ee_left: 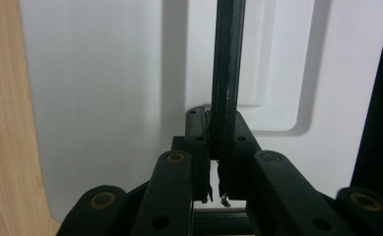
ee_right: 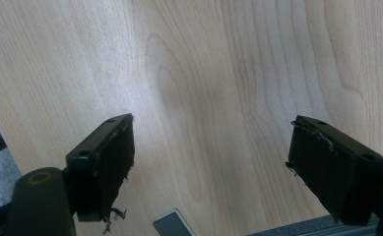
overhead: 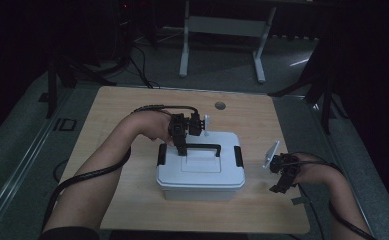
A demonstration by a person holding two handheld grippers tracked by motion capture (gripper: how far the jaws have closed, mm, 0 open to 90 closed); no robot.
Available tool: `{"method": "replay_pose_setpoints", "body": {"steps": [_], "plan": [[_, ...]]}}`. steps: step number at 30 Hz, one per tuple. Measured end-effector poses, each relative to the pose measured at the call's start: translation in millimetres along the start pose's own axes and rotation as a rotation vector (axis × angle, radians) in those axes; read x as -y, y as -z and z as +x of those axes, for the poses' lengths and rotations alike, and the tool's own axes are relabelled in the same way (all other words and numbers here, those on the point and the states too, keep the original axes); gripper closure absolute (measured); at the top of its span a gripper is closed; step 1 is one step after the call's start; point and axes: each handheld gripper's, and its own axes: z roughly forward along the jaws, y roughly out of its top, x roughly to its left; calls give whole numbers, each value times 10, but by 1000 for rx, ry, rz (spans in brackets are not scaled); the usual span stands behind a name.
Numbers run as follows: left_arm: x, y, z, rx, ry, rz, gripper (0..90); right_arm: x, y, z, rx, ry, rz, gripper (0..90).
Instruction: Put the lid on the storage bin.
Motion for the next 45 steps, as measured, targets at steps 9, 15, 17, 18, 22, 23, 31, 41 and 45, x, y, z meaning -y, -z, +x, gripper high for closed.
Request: {"method": "replay_pose_setpoints", "body": {"steps": [9, 15, 17, 18, 22, 23, 31, 41, 45], "plan": [[-18, -72, 24, 4, -3, 15, 833, -10, -10, 0, 1, -5, 1, 164], [-7, -111, 39, 13, -3, 13, 833, -3, -26, 0, -3, -9, 0, 164], [2, -113, 40, 14, 2, 6, 833, -7, -38, 3, -4, -7, 1, 164], [6, -113, 38, 15, 6, 4, 833, -9, -41, 4, -5, -7, 1, 164], [6, -111, 27, 7, 1, 2, 831, -24, -58, 2, -9, 0, -1, 164], [8, -108, 23, 5, -4, -3, 827, -29, -58, 3, -8, 0, -1, 164], [94, -75, 41, -70, 41, -93, 251, -41, -57, 9, -9, 1, -2, 164], [331, -95, 49, -122, 72, -244, 20, -51, -45, -5, -2, -6, -12, 161], [396, -99, 52, -129, 100, -282, 19, -62, -46, -10, 3, -8, -14, 157]]}}
